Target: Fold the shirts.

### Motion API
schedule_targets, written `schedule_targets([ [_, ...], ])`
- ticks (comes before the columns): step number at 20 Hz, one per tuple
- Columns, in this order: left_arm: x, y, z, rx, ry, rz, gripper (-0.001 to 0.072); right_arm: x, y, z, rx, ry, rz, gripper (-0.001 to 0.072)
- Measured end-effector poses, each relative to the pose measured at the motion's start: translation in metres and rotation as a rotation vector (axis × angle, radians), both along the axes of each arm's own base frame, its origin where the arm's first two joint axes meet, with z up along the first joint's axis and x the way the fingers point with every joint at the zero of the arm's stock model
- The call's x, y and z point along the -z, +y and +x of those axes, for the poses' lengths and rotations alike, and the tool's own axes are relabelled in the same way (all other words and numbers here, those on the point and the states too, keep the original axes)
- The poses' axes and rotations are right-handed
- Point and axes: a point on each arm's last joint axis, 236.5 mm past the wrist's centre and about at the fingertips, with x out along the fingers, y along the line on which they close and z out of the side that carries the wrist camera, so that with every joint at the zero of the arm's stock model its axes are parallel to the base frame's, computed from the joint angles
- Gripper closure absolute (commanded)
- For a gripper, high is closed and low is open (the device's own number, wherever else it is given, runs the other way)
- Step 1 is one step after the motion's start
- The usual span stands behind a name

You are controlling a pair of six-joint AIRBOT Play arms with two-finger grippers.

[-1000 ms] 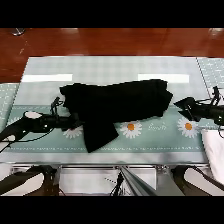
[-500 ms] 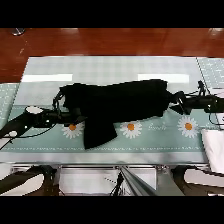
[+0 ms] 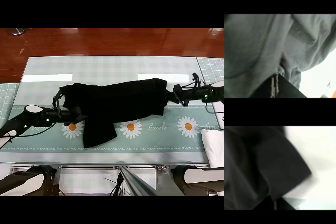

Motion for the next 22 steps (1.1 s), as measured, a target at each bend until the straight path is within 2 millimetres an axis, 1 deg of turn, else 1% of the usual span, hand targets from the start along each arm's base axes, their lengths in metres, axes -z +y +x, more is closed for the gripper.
schedule_targets([
  [1, -0.01, 0.0, 0.009, 0.001, -0.03, -0.005, 0.0688, -0.014, -0.001, 0.008, -0.022, -0.032, -0.003, 0.0687],
  [2, -0.027, 0.0, 0.022, -0.001, -0.078, -0.014, 0.0688, -0.033, -0.003, 0.019, -0.041, -0.076, -0.012, 0.0687],
  [3, -0.053, 0.001, 0.042, -0.015, -0.154, -0.026, 0.0688, -0.062, -0.006, 0.035, -0.058, -0.143, -0.028, 0.0687],
  [4, -0.085, 0.003, 0.063, -0.031, -0.24, -0.039, 0.0688, -0.094, -0.01, 0.049, -0.071, -0.213, -0.047, 0.0687],
  [5, -0.129, 0.006, 0.086, -0.047, -0.353, -0.053, 0.0688, -0.137, -0.015, 0.067, -0.077, -0.309, -0.08, 0.0687],
  [6, -0.181, 0.011, 0.106, -0.062, -0.479, -0.063, 0.0688, -0.183, -0.018, 0.081, -0.075, -0.407, -0.11, 0.0687],
  [7, -0.234, 0.016, 0.12, -0.074, -0.603, -0.069, 0.0689, -0.237, -0.02, 0.091, -0.078, -0.52, -0.15, 0.0687],
  [8, -0.295, 0.023, 0.128, -0.085, -0.743, -0.071, 0.0689, -0.295, -0.019, 0.094, -0.077, -0.644, -0.191, 0.0687],
  [9, -0.352, 0.028, 0.127, -0.089, -0.872, -0.069, 0.0689, -0.348, -0.014, 0.088, -0.074, -0.757, -0.222, 0.0687],
  [10, -0.412, 0.034, 0.118, -0.096, -1.01, -0.06, 0.0689, -0.395, -0.008, 0.075, -0.073, -0.858, -0.255, 0.0687],
  [11, -0.46, 0.04, 0.104, -0.099, -1.126, -0.029, 0.0689, -0.439, -0.001, 0.055, -0.061, -0.954, -0.291, 0.0687],
  [12, -0.505, 0.046, 0.085, -0.112, -1.232, 0.012, 0.0689, -0.474, 0.005, 0.032, -0.051, -1.033, -0.329, 0.0687],
  [13, -0.54, 0.052, 0.065, -0.123, -1.315, 0.059, 0.0689, -0.507, 0.011, 0.005, -0.034, -1.112, -0.369, 0.0687],
  [14, -0.569, 0.059, 0.042, -0.138, -1.387, 0.128, 0.0689, -0.532, 0.017, -0.021, -0.023, -1.176, -0.413, 0.0687],
  [15, -0.589, 0.066, 0.021, -0.159, -1.44, 0.198, 0.0689, -0.555, 0.023, -0.052, -0.01, -1.24, -0.469, 0.0686],
  [16, -0.606, 0.075, -0.001, -0.186, -1.486, 0.281, 0.0689, -0.573, 0.027, -0.08, 0.003, -1.293, -0.524, 0.0686],
  [17, -0.62, 0.083, -0.022, -0.217, -1.526, 0.349, 0.0689, -0.588, 0.031, -0.11, 0.02, -1.339, -0.588, 0.0686],
  [18, -0.63, 0.09, -0.044, -0.244, -1.559, 0.419, 0.0689, -0.6, 0.033, -0.137, 0.038, -1.376, -0.648, 0.0687],
  [20, -0.639, 0.099, -0.084, -0.275, -1.591, 0.527, 0.0689, -0.613, 0.035, -0.187, 0.075, -1.42, -0.759, 0.0686],
  [22, -0.639, 0.106, -0.116, -0.297, -1.597, 0.608, 0.0689, -0.616, 0.039, -0.229, 0.104, -1.436, -0.825, 0.0687],
])
